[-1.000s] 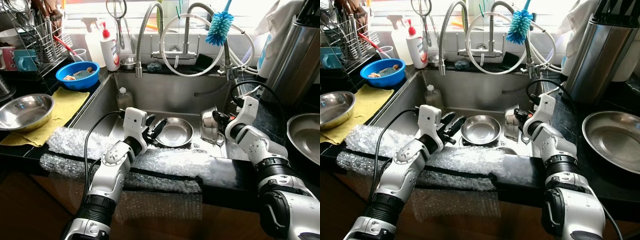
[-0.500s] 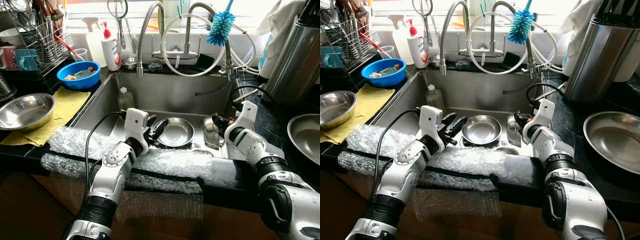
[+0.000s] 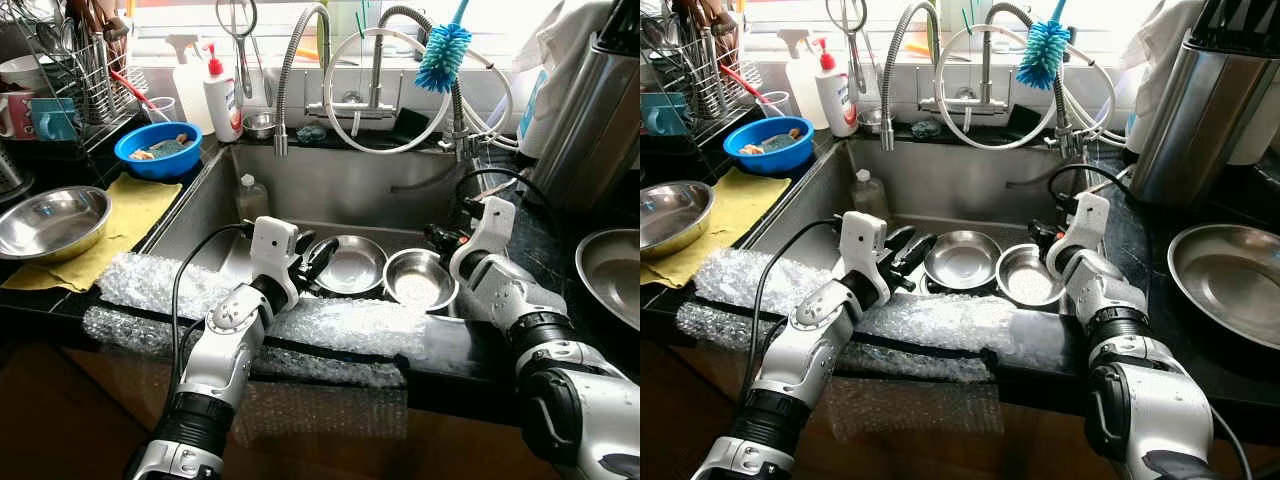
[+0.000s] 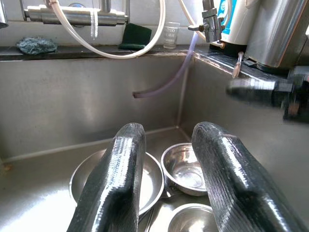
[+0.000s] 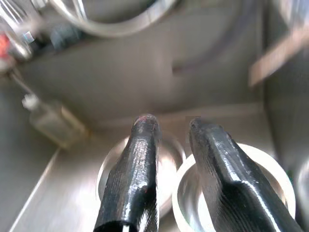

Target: Kitchen organization

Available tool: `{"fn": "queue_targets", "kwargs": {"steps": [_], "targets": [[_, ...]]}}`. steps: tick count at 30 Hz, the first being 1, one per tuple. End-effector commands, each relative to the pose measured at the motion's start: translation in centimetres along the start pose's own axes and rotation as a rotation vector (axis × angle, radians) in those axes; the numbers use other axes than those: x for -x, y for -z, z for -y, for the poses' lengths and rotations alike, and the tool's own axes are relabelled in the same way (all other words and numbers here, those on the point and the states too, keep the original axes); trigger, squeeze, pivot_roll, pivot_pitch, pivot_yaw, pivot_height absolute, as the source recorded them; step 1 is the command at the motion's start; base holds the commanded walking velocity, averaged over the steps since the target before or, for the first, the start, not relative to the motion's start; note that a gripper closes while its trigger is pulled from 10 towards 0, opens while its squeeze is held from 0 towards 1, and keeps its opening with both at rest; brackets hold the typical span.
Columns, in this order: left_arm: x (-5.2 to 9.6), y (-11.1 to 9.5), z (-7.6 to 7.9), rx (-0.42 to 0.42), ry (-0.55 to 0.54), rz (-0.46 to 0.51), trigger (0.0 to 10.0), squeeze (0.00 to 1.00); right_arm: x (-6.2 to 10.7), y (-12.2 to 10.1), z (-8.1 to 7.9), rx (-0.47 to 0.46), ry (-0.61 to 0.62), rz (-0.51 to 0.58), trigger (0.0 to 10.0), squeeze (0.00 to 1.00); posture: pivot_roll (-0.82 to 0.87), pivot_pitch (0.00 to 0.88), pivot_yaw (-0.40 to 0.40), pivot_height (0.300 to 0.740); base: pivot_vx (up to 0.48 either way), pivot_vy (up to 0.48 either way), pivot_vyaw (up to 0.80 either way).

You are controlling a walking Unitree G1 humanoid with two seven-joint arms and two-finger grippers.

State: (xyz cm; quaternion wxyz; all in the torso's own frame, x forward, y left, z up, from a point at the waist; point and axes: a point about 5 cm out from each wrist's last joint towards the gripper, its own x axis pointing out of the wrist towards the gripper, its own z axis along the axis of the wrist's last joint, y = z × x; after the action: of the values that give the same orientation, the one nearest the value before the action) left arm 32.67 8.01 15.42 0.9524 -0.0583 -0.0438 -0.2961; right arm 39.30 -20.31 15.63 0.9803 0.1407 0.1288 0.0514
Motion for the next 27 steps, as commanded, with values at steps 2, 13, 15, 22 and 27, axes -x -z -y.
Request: {"fn": "queue_targets", "kwargs": {"steps": [2,13,15,22,27], "targets": [[0.7,1.9,0.0,0.027,-0.013,-0.084,10.0,0.00,0.7,-3.4,-0.8,0.092,-0.009,0.131,10.0,0.00,-0.18,0.000,0.016,0.740,0.000,0.000,0.00],[0.8,2.2,0.4,0.031,0.011,-0.098,10.0,0.00,7.2,-5.0,0.1,0.210,0.115,0.230,10.0,0.00,-0.20,0.000,0.032,0.740,0.000,0.000,0.00],[0.8,2.2,0.4,0.031,0.013,-0.100,10.0,0.00,7.9,-4.9,0.3,0.229,0.132,0.229,10.0,0.00,-0.20,0.000,0.032,0.740,0.000,0.000,0.00],[0.9,2.3,0.4,0.028,0.025,-0.111,10.0,0.00,12.4,-3.9,1.3,0.258,0.245,0.184,10.0,0.00,-0.22,0.000,0.045,0.740,0.000,0.000,0.00],[0.8,2.4,0.6,0.031,0.042,-0.120,10.0,0.00,14.4,-2.9,1.4,0.251,0.301,0.140,10.0,1.00,-0.23,0.000,0.057,0.740,0.000,0.000,0.00]]}}
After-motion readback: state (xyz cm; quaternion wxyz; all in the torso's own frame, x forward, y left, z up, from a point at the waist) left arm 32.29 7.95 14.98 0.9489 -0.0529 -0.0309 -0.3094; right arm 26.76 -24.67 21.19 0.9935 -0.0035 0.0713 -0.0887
